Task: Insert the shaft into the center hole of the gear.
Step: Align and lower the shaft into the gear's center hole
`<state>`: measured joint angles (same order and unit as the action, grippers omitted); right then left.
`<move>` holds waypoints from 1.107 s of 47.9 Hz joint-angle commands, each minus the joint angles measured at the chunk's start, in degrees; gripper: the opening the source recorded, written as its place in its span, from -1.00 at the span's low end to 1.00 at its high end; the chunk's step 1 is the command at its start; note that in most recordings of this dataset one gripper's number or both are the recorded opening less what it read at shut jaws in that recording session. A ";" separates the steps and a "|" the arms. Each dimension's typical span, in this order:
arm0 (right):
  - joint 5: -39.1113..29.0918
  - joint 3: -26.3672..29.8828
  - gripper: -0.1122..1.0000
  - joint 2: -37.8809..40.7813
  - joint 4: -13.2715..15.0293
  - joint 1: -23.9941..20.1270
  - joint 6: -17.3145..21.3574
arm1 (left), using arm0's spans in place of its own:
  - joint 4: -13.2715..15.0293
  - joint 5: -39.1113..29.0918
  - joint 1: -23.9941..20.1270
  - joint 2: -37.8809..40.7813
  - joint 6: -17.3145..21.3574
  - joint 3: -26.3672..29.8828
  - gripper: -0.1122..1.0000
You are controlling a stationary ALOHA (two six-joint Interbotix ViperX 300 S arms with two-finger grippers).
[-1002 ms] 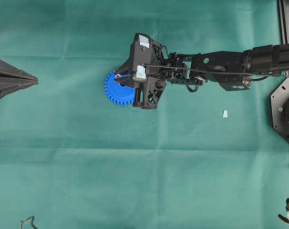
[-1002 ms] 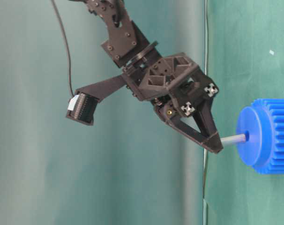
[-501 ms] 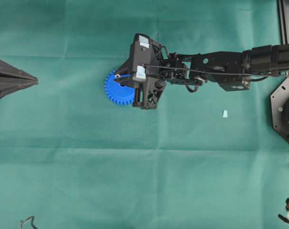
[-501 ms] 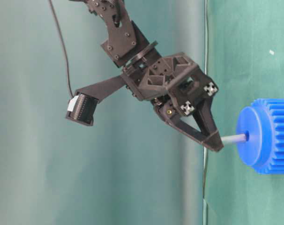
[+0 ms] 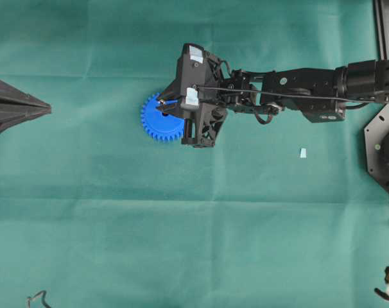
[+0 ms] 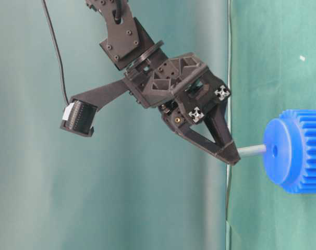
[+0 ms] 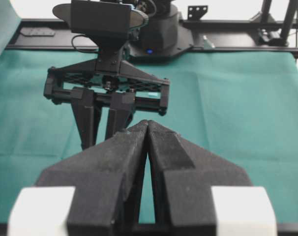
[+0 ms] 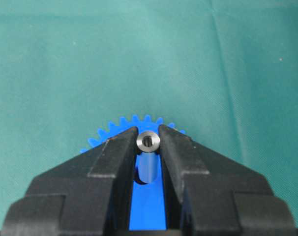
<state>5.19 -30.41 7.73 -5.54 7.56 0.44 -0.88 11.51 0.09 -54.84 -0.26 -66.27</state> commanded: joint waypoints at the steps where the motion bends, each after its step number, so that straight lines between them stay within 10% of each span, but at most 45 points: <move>1: 1.41 0.53 -0.49 -1.14 -0.18 -0.44 0.09 | -0.18 0.35 0.09 0.35 -0.09 1.23 -0.80; 53: 8.96 -3.08 -0.49 3.08 -1.23 -0.44 0.18 | -0.18 0.09 0.00 0.35 -0.09 1.23 -0.80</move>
<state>13.01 -34.01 11.43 -6.59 7.21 0.79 -0.88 11.34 0.09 -54.84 -0.26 -66.36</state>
